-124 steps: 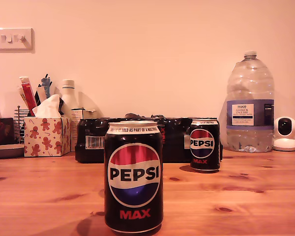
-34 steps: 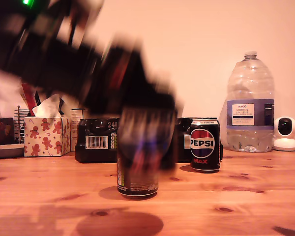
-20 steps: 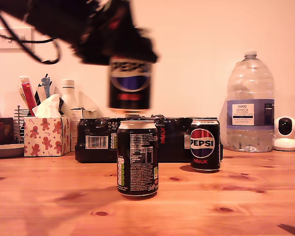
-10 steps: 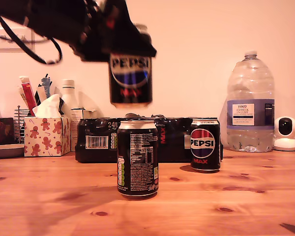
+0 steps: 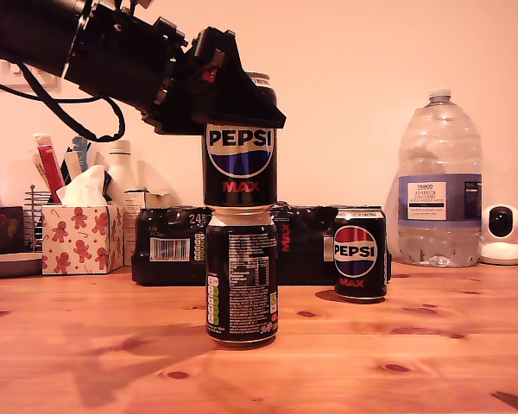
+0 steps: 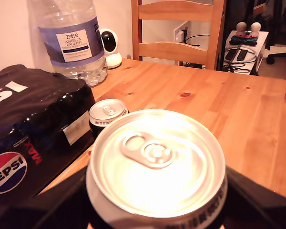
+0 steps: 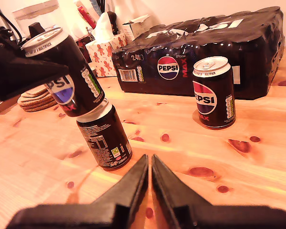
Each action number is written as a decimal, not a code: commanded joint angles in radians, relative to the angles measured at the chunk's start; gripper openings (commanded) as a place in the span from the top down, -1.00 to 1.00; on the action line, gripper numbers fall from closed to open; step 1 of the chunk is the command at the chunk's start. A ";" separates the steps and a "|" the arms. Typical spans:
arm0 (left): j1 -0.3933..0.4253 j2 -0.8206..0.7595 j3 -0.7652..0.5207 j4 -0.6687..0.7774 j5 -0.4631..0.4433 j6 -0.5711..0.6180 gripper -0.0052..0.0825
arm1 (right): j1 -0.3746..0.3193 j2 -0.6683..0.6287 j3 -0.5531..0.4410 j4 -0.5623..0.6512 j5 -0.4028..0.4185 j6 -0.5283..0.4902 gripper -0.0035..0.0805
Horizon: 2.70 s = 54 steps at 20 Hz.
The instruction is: Stack up the Pepsi cans on top of each other
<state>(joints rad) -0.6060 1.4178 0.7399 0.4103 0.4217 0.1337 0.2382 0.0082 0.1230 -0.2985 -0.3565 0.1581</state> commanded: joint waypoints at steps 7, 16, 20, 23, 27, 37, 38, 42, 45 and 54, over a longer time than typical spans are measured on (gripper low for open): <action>0.028 0.004 0.061 0.004 0.050 -0.030 0.21 | 0.005 -0.006 -0.018 0.008 0.002 -0.001 0.95; 0.028 0.063 0.103 -0.001 0.071 -0.030 0.21 | 0.005 -0.006 -0.018 0.008 0.001 0.000 0.95; 0.023 0.083 0.135 -0.059 0.087 -0.026 0.21 | 0.005 -0.006 -0.018 0.000 0.001 0.000 0.95; 0.024 0.083 0.135 -0.106 0.087 -0.023 0.21 | 0.005 -0.006 -0.018 -0.002 0.001 0.000 0.95; 0.023 0.082 0.135 -0.134 0.087 0.006 0.21 | 0.005 -0.006 -0.018 -0.003 0.001 -0.001 0.95; 0.039 0.039 0.135 -0.202 0.083 0.006 0.18 | 0.005 -0.006 -0.018 -0.006 0.001 -0.001 0.95; 0.039 0.043 0.135 -0.203 0.083 0.006 0.18 | 0.005 -0.006 -0.018 -0.006 0.001 0.000 0.95; 0.039 0.049 0.134 -0.206 0.083 0.006 0.18 | 0.005 -0.006 -0.018 -0.006 0.000 0.000 0.95; 0.039 0.049 0.135 -0.199 0.083 0.005 -0.24 | 0.005 -0.006 -0.018 -0.006 0.000 0.000 0.95; 0.034 0.046 0.136 -0.118 0.072 0.002 -0.93 | 0.005 -0.006 -0.018 -0.005 0.000 0.000 0.95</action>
<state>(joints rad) -0.5713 1.4742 0.8734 0.2745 0.4953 0.1352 0.2382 0.0082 0.1230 -0.3103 -0.3565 0.1581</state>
